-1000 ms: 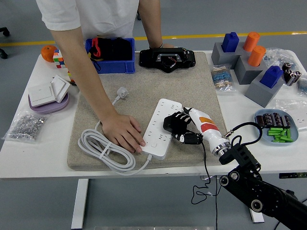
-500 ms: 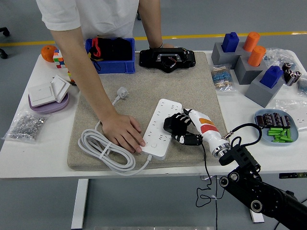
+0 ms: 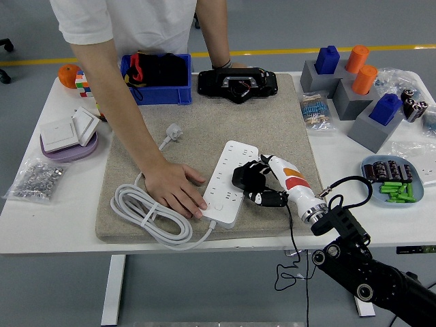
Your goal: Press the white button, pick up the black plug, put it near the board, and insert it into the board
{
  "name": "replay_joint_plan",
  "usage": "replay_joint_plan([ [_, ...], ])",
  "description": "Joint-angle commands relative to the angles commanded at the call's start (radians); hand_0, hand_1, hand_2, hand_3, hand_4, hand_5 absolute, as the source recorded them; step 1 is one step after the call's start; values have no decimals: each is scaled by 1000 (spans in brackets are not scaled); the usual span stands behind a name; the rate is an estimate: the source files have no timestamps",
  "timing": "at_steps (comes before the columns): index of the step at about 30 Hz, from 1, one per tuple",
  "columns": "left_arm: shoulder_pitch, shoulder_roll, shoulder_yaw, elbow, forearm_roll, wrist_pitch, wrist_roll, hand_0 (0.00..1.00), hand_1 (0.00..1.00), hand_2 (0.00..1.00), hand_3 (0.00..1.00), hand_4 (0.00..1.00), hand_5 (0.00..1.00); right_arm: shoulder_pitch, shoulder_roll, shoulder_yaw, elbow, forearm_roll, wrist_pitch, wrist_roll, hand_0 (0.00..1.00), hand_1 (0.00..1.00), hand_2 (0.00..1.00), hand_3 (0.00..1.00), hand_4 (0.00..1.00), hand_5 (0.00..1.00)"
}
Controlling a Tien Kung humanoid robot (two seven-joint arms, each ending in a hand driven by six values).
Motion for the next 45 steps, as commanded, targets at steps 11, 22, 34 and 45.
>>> replay_joint_plan([
  [11,-2,-1,-1,0,1,0,0,708,666,584,683,666,272,2,0,11,0,15,-3,24,737,762,717,693,991,159],
  [22,0,-4,-1,0,0,0,0,708,666,585,683,665,272,-2,0,13,0,21,10,25,751,782,741,727,998,195],
  [34,-3,-5,-4,0,-2,1,0,708,667,584,683,666,273,-9,-5,42,57,16,24,31,855,867,823,793,998,292],
  [45,-7,-7,-2,0,-14,3,-3,708,666,584,682,666,273,-75,-59,81,142,43,74,69,979,950,910,859,998,595],
])
